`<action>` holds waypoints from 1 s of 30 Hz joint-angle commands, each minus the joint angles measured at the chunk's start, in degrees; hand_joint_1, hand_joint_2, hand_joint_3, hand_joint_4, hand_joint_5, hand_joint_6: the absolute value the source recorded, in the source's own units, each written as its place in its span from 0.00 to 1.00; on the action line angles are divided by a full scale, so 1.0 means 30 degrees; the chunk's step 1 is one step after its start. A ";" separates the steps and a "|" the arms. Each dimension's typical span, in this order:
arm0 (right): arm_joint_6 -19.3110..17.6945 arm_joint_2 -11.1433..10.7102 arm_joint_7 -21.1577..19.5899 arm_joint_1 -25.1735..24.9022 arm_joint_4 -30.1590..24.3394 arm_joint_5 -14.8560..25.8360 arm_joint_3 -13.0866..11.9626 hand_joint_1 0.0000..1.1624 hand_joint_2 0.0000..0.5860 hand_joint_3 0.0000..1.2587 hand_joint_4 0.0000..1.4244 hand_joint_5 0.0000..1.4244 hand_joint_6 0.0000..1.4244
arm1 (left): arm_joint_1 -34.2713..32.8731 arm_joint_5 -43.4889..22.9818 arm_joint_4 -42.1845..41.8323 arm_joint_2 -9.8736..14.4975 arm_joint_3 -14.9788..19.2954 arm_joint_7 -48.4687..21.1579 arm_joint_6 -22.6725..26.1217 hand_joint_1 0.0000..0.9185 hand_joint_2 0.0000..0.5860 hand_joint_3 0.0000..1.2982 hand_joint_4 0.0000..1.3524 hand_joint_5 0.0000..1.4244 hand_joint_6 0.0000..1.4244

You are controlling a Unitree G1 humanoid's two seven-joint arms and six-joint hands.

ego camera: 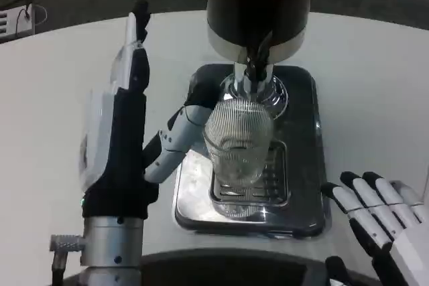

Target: Grasp the cup under the faucet to collect the drink, then remove the cup.

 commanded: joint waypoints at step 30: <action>-0.0126 -0.0019 0.0084 0.0380 -0.0566 0.0598 -0.0183 0.24 0.96 0.09 0.03 0.02 0.03 | -0.2741 -0.0495 -0.3177 -0.0324 -0.1421 -0.7272 0.3855 0.00 0.25 0.00 0.00 0.00 0.00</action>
